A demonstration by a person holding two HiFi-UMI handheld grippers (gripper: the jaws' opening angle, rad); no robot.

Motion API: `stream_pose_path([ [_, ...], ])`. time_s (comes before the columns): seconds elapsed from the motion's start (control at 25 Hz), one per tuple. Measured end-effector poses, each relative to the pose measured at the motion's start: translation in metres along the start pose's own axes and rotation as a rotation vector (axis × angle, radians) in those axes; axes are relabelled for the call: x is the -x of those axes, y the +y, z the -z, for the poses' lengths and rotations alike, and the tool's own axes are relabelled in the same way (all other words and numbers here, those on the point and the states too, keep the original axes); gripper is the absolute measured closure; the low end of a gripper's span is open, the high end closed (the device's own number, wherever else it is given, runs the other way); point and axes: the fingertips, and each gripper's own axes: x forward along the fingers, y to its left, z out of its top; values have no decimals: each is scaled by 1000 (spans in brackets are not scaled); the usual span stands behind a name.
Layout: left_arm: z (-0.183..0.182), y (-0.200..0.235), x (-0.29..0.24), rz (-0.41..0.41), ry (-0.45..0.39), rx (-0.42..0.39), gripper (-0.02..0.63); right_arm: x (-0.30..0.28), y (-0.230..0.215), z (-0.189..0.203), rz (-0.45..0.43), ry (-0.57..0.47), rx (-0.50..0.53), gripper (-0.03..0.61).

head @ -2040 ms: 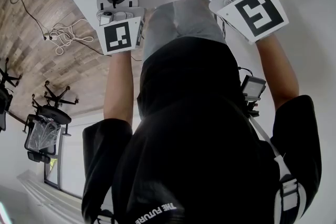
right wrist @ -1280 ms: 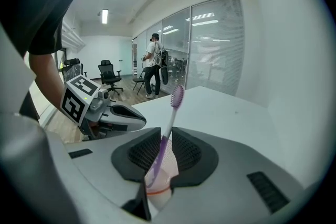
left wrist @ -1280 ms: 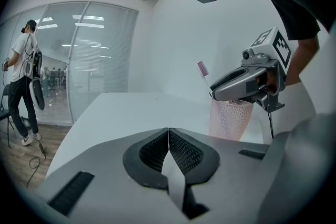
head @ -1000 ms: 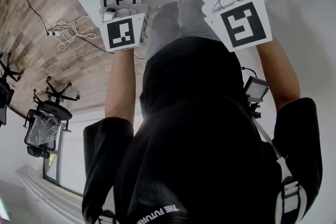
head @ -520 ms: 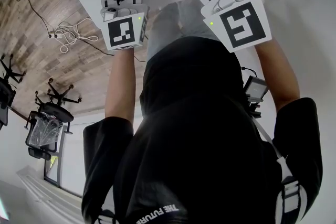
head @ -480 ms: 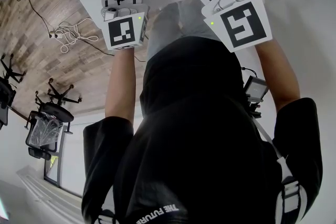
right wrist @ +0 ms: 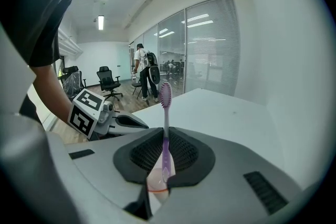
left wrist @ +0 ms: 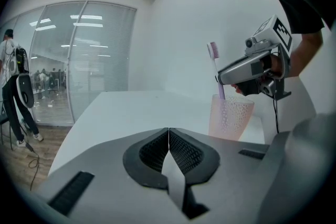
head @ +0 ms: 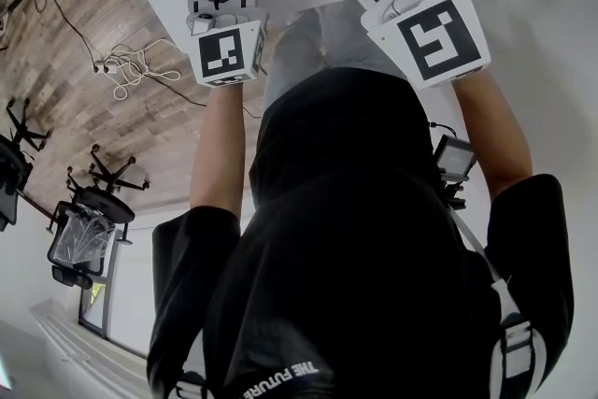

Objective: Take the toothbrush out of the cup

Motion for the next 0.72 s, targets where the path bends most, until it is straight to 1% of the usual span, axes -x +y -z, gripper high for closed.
stream_pose_path([
  [0.72, -2, 4, -5, -2, 10, -4, 595, 15, -11, -28, 41, -53, -29, 532],
])
